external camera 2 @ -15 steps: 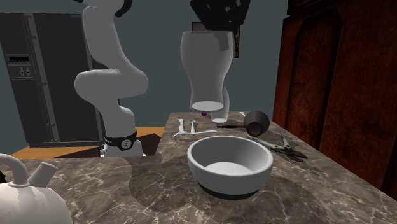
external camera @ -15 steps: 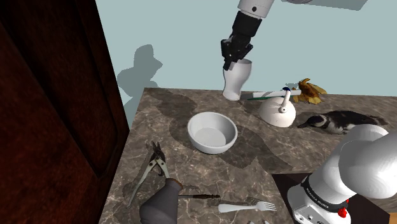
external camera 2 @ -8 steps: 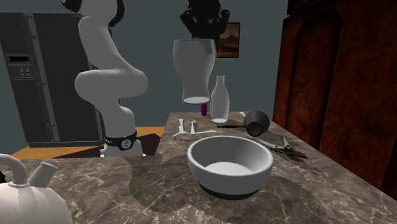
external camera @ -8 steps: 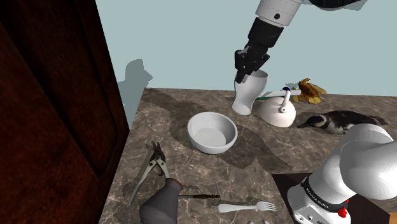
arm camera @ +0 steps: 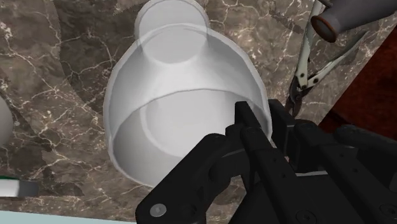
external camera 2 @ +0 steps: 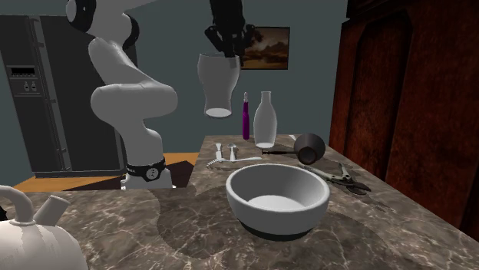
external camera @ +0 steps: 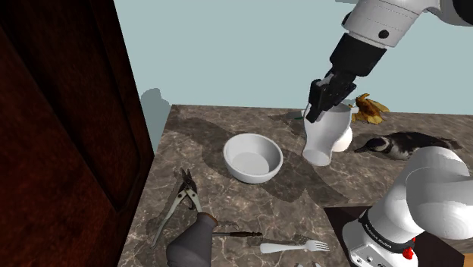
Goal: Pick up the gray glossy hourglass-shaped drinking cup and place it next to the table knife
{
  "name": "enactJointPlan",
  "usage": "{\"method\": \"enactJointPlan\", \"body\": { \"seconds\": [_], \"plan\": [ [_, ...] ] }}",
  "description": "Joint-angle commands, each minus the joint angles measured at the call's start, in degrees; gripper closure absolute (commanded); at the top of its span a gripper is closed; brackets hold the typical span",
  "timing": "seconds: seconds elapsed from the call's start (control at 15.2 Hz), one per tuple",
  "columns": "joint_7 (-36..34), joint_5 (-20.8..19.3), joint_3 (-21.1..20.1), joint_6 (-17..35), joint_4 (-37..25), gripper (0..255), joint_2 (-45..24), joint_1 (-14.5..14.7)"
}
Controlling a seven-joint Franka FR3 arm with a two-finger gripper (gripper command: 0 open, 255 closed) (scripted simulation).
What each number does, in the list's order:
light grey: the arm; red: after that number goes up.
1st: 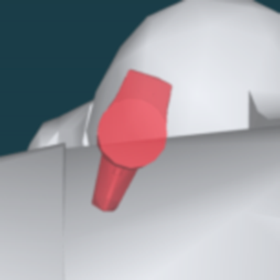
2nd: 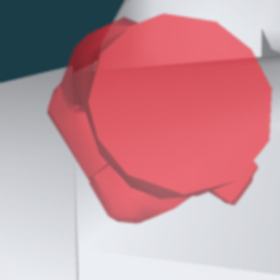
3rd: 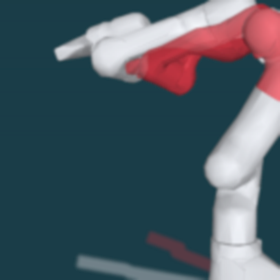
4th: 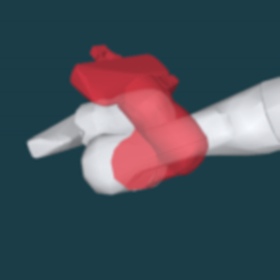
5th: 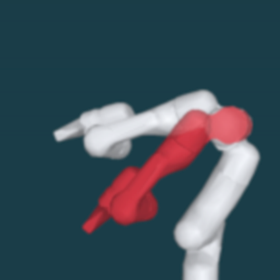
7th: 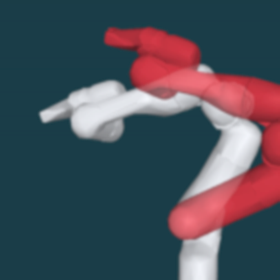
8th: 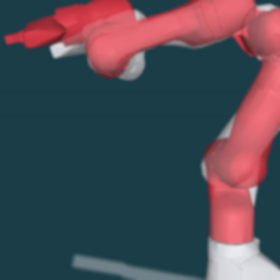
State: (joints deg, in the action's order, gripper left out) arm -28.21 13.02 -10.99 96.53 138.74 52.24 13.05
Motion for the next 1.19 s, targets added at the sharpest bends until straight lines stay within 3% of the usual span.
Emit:
{"method": "enactJointPlan", "body": {
  "seconds": [0.0,0.33,1.12],
  "plan": [
    [-2.3,1.5,-1.8,-1.7,1.1,255,3.2,1.2],
    [-8.1,5.3,-5.8,-6.9,3.1,255,11.3,4.4],
    [-7.5,7.8,-8.2,-0.1,13.8,255,15.2,5.9]
  ]
}}
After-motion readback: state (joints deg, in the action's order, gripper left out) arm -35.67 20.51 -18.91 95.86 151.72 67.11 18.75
